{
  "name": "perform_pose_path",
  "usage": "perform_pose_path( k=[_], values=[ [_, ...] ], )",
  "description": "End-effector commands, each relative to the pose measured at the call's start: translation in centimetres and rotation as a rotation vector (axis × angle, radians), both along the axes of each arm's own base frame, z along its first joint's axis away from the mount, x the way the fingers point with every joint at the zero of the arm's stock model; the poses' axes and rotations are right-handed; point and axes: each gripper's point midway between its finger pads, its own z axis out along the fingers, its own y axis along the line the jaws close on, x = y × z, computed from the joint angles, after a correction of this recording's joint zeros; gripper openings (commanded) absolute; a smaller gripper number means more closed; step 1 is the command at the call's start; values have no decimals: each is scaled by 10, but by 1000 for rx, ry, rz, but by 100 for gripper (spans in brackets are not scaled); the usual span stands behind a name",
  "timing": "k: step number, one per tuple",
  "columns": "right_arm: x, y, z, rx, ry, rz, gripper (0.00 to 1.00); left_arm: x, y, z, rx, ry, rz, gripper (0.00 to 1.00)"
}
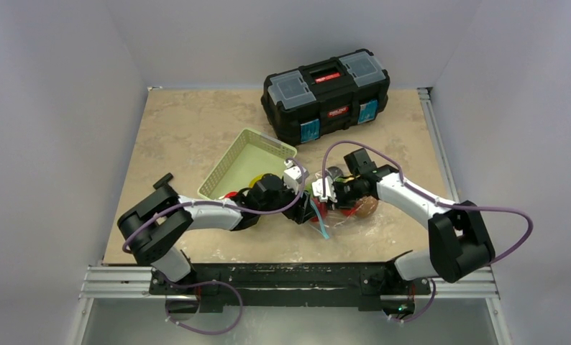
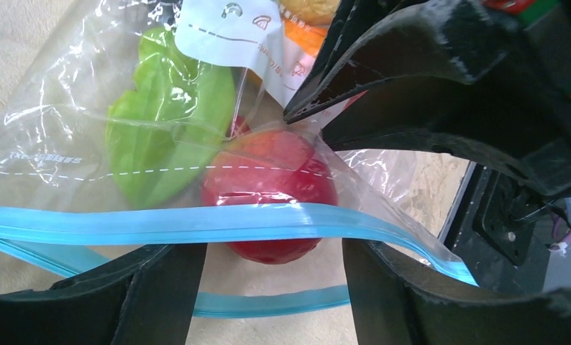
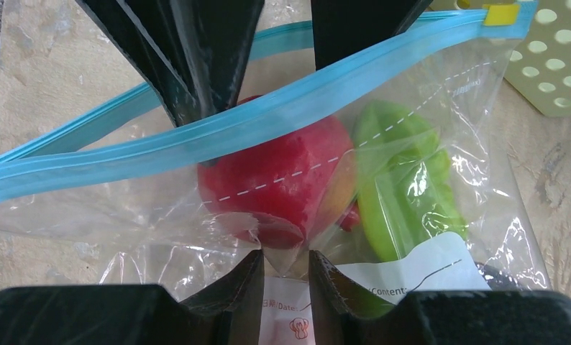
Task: Open the zip-top bag and remove the fake food
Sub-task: Pick up the fake fruit from the zipper food storage bag.
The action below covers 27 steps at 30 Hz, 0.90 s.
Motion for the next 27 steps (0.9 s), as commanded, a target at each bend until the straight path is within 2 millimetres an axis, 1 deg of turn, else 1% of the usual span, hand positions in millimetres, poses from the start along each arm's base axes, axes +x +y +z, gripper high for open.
perform_pose_path(
  k=[1,5,10,13,17,20,22,23,25,26,27],
  values=[
    [-2,11,11,40,12,24,27,7,-11,5,5,-33,-14,69],
    [-2,12,11,41,15,28,25,8,-13,1,17,-29,-11,74],
    [-6,16,9,39,27,42,24,6,-26,1,3,-11,-46,78],
    [-7,18,10,45,35,46,22,5,-31,-4,-2,6,-49,79],
    [-11,22,11,59,89,43,12,7,-32,-13,-4,29,-30,79],
    [-12,23,9,53,124,38,9,8,-30,-17,0,40,-7,78],
    [-11,23,8,48,126,32,8,9,-28,-18,0,41,7,75],
    [-11,22,8,48,127,27,8,9,-27,-18,1,39,12,72],
    [-10,23,9,52,126,23,8,9,-25,-14,-4,34,18,54],
    [-10,23,10,54,122,21,8,9,-25,-11,-9,31,17,38],
    [-10,23,10,55,120,18,8,8,-24,-8,-13,28,18,32]
  ],
)
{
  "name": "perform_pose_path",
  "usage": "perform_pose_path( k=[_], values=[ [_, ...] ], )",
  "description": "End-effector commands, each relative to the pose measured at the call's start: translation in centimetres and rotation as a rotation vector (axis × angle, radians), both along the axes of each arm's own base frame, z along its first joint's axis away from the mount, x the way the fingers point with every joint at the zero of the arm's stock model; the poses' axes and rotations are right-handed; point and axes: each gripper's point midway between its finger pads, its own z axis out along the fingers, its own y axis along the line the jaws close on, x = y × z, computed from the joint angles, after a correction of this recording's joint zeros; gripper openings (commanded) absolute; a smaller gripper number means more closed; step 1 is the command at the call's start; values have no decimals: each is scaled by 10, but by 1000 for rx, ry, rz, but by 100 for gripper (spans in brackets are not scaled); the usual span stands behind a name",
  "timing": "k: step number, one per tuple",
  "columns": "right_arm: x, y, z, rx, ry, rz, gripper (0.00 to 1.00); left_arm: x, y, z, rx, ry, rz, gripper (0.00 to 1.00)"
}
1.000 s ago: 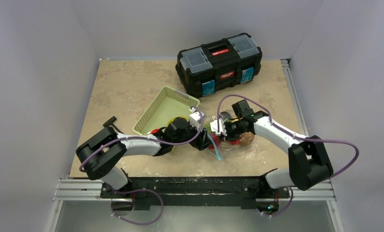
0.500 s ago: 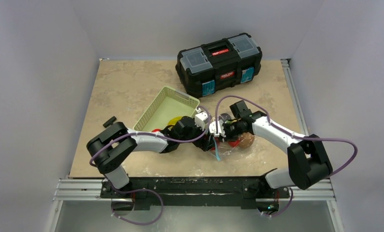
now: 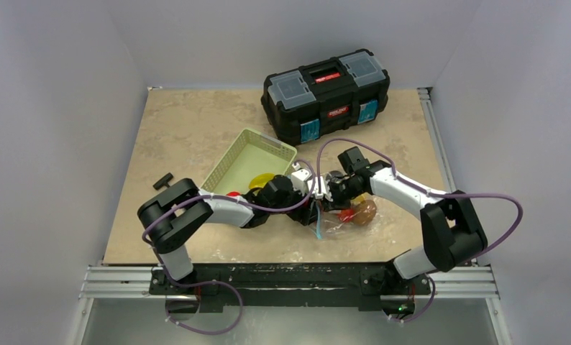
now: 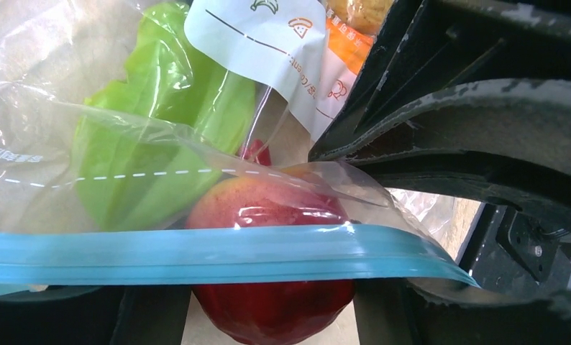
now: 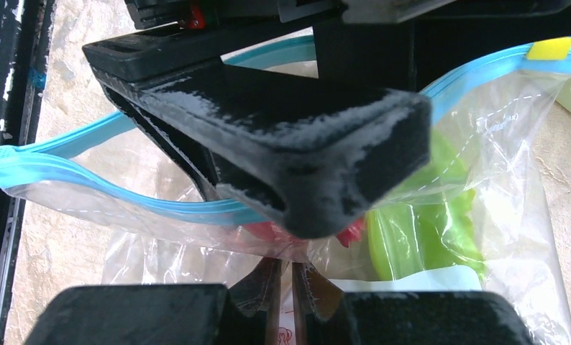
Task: Open the zip-top bag and remove the fake food
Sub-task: Pick up the fake fruit from the zipper food storage bag.
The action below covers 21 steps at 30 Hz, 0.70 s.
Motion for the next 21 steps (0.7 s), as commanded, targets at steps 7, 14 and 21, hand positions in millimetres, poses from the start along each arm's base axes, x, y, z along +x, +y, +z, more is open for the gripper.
perform_pose_path(
  k=[7,14,21],
  values=[
    [5,4,20,47,-25,-19,9,-7,6,59,-115,-65,7,0],
    [6,-2,21,34,-54,-24,9,-20,26,71,-99,-61,18,0],
    [6,-3,23,37,-65,-20,9,-26,46,78,-54,-80,26,0]
  ],
)
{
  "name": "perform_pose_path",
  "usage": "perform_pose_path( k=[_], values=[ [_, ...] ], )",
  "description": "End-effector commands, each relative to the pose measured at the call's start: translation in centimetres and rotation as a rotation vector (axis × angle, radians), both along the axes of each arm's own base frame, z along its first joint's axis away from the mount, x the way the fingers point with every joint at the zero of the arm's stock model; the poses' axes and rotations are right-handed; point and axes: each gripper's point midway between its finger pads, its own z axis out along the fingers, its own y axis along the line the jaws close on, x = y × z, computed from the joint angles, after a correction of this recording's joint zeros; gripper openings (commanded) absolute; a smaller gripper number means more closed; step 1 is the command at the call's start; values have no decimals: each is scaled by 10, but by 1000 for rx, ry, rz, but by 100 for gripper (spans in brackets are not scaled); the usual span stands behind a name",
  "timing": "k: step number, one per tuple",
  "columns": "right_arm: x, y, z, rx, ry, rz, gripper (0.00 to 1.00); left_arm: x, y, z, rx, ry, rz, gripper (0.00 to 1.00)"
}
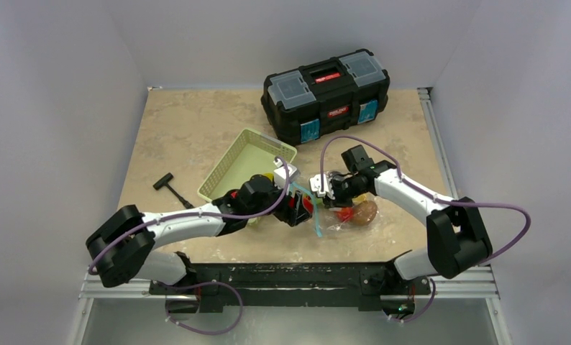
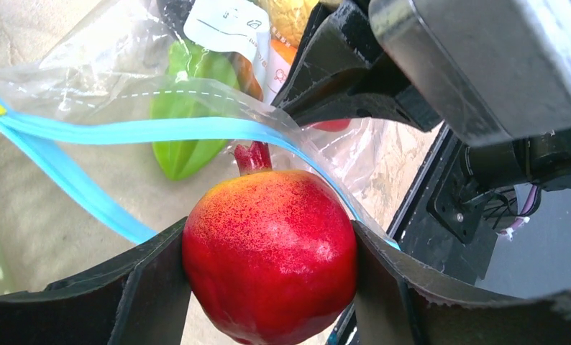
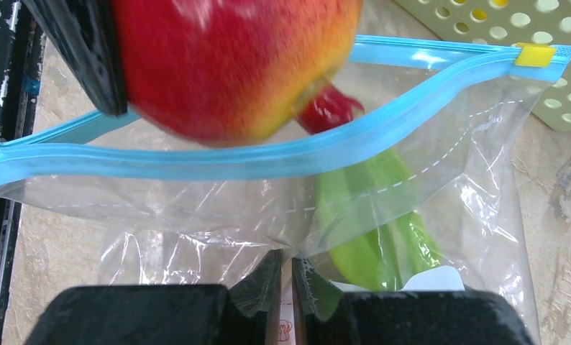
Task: Open the zip-top bag and remove the fake food
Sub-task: Pick up the fake fruit from the zipper food storage bag.
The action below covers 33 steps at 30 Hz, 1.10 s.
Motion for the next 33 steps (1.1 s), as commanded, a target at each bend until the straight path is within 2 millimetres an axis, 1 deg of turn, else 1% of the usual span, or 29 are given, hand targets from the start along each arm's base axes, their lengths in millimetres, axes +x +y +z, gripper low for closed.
perform_pose_path(
  k=[1,10,13,16,23,28,33],
  values=[
    [1,0,9,17,-27,8,9,-6,14,6,35,-24,3,0],
    [-1,0,9,17,-29,18,10,-20,45,10,127,-35,-3,0],
    [-1,0,9,16,-27,19,10,-25,58,6,178,-25,7,0],
    [-1,0,9,17,-26,19,10,-27,69,6,205,-25,25,0],
    [-2,0,9,18,-24,22,10,-29,86,27,217,-56,60,0],
    [-2,-1,8,16,-23,21,10,-25,100,40,227,-80,95,0],
    [-2,0,9,15,-24,24,10,-13,115,51,209,-91,150,0]
  ],
)
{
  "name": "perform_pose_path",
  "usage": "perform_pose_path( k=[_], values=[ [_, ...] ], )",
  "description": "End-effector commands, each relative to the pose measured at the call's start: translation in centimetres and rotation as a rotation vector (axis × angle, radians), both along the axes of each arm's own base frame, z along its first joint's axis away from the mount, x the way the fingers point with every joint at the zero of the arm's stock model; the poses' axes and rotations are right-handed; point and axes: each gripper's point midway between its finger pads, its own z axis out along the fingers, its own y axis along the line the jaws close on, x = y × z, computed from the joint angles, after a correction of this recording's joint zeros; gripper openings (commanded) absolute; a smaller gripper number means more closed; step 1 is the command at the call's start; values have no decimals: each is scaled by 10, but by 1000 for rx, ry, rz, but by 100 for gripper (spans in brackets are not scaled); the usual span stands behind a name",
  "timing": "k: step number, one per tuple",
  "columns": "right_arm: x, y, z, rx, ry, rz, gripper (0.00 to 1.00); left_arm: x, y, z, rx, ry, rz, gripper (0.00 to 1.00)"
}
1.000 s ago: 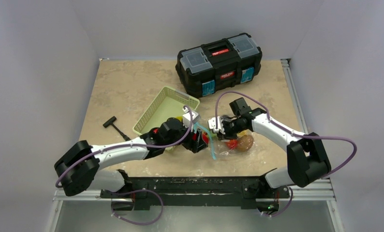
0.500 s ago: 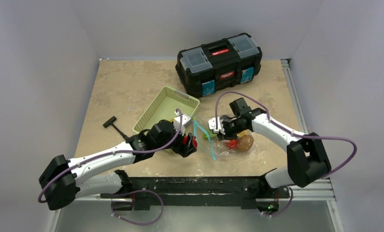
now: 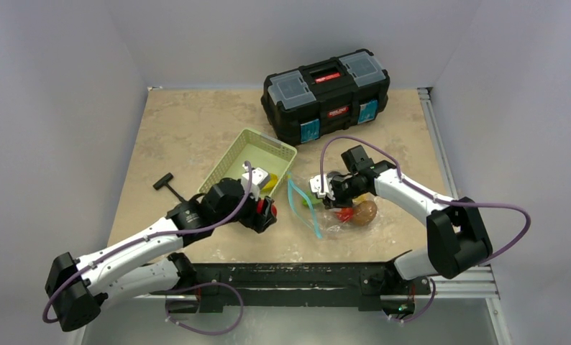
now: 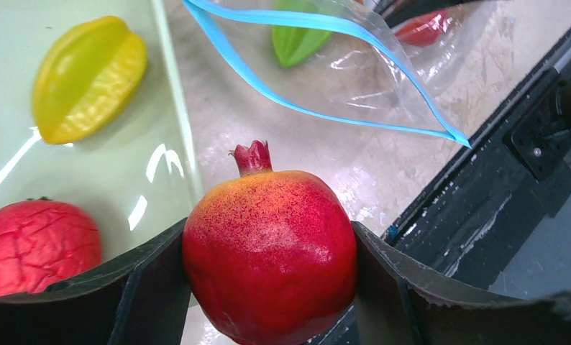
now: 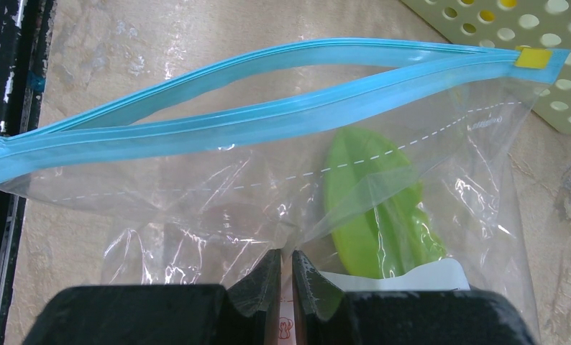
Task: Open the zip-top bag and remove the fake food
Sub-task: Pick up the fake fruit from the zipper food storage bag.
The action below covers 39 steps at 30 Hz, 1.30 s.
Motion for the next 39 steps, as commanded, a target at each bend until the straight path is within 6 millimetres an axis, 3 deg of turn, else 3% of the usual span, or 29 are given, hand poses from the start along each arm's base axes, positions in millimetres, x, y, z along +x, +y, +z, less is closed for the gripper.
perform_pose_path(
  k=[1,8,19,28,39],
  values=[
    [-1,1,9,20,-26,17,10,17,10,31,-44,-66,46,0],
    [-1,0,8,16,-26,16,10,33,27,45,-88,-90,115,0],
    [-1,0,8,15,-24,20,10,64,44,45,-116,-78,269,0],
    [-1,-1,7,11,-24,23,10,85,64,38,-74,-93,412,0],
    [-1,-1,7,11,-23,22,10,113,68,22,2,-74,477,2]
  ],
)
